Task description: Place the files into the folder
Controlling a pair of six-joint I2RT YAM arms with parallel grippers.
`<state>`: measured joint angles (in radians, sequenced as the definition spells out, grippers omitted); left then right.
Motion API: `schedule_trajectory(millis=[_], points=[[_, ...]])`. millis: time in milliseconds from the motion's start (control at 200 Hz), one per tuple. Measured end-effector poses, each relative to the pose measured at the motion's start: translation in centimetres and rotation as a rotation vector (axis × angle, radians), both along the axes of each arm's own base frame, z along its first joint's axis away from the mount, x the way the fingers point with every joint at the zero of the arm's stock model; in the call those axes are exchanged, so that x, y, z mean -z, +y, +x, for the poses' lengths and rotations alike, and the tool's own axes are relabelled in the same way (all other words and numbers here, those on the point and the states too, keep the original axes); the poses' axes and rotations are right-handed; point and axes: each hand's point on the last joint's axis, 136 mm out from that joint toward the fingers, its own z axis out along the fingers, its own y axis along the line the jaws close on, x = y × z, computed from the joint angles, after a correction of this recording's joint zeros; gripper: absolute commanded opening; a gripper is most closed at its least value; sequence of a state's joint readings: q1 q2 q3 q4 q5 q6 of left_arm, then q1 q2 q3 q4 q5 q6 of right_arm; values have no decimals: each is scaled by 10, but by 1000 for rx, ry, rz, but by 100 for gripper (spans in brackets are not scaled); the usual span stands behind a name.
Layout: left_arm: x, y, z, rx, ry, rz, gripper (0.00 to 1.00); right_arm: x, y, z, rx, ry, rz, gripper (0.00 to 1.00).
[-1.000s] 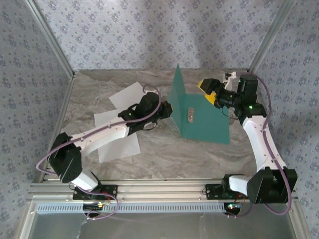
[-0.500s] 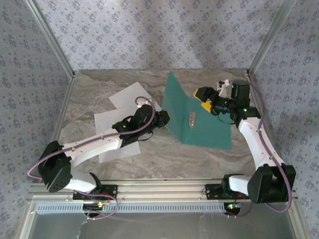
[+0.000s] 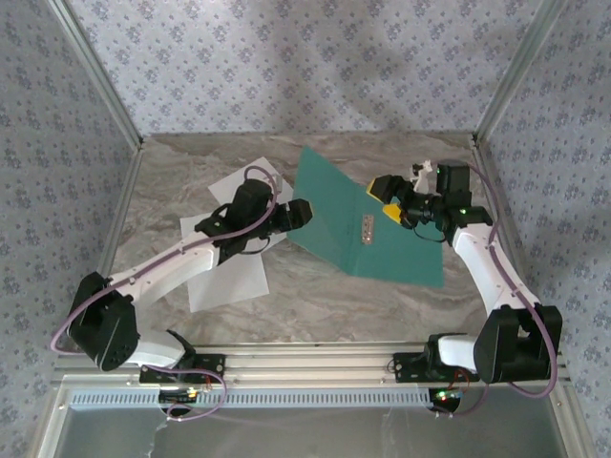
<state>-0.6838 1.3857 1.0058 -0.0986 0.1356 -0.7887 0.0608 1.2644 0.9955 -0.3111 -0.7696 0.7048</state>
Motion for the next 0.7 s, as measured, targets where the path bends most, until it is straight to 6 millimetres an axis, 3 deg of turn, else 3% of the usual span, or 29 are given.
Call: schedule_trajectory(millis=[155, 365, 700], points=[[6, 1, 3, 52, 13, -2, 65, 3, 0, 0, -5, 4, -4, 97], [17, -1, 3, 92, 28, 2, 41, 12, 0, -1, -9, 20, -11, 97], [52, 16, -2, 76, 88, 21, 14, 14, 0, -3, -20, 18, -23, 97]])
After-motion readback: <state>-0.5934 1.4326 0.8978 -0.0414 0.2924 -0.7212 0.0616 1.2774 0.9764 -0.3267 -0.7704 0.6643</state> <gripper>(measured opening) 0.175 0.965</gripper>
